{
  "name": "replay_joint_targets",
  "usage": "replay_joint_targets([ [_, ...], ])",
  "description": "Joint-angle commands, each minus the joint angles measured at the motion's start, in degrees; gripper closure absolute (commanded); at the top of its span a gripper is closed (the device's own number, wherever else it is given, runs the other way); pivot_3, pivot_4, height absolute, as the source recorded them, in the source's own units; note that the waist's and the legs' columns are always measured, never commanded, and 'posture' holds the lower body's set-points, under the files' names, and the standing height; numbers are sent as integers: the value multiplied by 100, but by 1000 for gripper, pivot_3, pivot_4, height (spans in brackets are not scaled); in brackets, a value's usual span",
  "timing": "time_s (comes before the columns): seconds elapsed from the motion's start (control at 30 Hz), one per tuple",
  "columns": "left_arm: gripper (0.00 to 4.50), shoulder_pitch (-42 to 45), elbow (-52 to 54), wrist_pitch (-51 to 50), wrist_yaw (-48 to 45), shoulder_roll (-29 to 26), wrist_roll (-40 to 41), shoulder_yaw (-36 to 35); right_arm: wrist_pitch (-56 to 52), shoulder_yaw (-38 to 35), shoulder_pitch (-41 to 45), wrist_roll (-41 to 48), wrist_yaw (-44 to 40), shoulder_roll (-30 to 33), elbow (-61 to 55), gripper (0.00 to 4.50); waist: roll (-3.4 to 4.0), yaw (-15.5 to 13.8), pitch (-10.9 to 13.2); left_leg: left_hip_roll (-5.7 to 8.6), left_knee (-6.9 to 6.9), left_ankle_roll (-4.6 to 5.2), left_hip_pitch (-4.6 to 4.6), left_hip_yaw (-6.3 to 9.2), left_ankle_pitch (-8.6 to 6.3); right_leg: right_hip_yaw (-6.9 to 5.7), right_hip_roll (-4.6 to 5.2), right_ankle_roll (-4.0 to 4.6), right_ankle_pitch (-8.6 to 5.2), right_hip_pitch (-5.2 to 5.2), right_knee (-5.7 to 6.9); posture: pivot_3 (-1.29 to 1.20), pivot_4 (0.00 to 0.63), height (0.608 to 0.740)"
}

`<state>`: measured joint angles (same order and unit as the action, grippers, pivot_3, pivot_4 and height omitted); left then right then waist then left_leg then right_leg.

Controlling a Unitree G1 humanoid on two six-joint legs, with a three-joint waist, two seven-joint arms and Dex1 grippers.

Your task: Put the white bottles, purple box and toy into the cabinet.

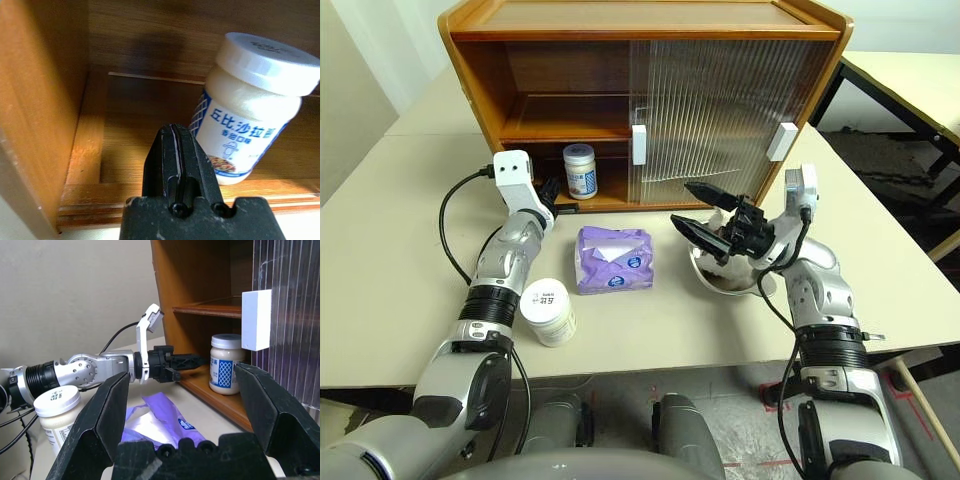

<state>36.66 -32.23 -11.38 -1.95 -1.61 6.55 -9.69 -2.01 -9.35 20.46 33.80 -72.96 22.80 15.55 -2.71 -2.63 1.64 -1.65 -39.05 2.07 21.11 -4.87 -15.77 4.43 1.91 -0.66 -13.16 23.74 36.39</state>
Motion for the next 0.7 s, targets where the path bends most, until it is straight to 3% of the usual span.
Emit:
replay_joint_targets([
  [0.03,4461,165,-280,141,65,-29,-30,22,73,-19,-70,-29,8,62,-130,0,0,0,0,0,0,-1,0,0,0,0,0,0,0,0,0,81,0,740],
  [0.7,4461,970,-1763,753,-70,-13,-45,84,-173,34,-118,-2,352,81,-618,0,-1,19,-1,3,0,-1,2,0,-1,-1,-2,-1,0,0,-5,58,0,740],
])
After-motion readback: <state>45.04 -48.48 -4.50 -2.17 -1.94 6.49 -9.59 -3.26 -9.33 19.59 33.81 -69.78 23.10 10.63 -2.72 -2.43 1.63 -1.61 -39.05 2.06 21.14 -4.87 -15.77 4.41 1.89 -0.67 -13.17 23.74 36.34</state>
